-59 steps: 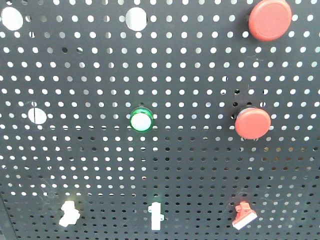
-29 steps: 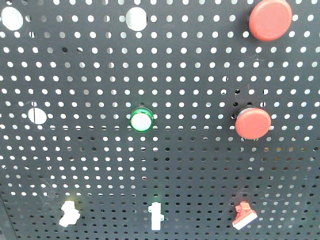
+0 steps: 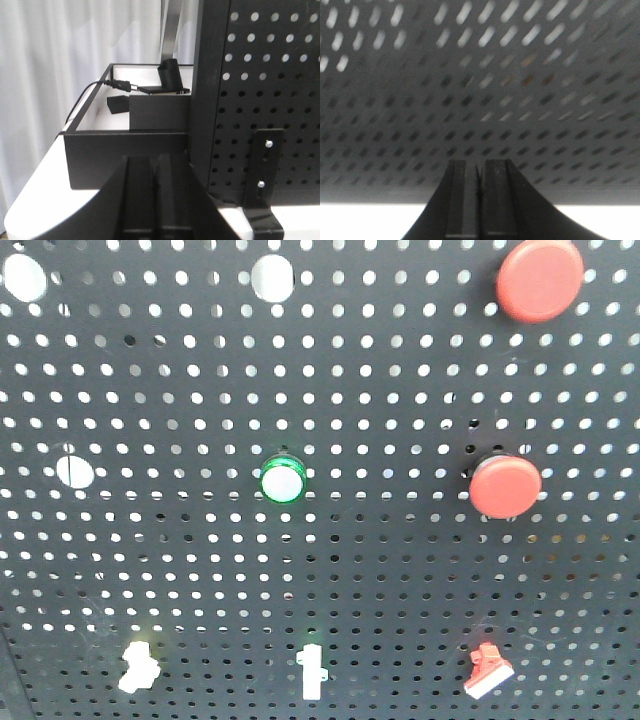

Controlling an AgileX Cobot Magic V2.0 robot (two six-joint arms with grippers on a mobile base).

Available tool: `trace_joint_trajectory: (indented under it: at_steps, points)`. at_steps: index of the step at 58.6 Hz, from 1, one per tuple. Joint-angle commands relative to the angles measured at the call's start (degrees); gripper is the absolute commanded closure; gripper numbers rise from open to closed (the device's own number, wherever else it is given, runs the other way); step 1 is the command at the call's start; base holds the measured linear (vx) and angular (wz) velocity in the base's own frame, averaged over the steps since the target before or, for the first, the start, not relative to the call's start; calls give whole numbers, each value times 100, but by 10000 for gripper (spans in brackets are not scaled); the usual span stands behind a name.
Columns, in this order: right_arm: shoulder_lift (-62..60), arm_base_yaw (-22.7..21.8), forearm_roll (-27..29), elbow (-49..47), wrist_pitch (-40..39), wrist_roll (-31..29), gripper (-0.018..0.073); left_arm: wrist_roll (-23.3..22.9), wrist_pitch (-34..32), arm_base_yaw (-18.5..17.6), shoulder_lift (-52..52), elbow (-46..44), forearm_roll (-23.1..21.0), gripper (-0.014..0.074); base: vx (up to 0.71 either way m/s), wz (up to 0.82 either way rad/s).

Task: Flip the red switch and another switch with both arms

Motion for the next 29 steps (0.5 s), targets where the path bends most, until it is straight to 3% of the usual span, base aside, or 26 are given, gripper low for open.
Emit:
trace_joint_trajectory:
  at_steps: [1,29]
  points:
    - [-80,-67,-74,29,-383,-52,565,-47,-437,4,-107,114,-19,594,0,1]
    - [-80,-67,-74,29,-383,-52,565,-47,-437,4,-102,114,-19,594,0,0]
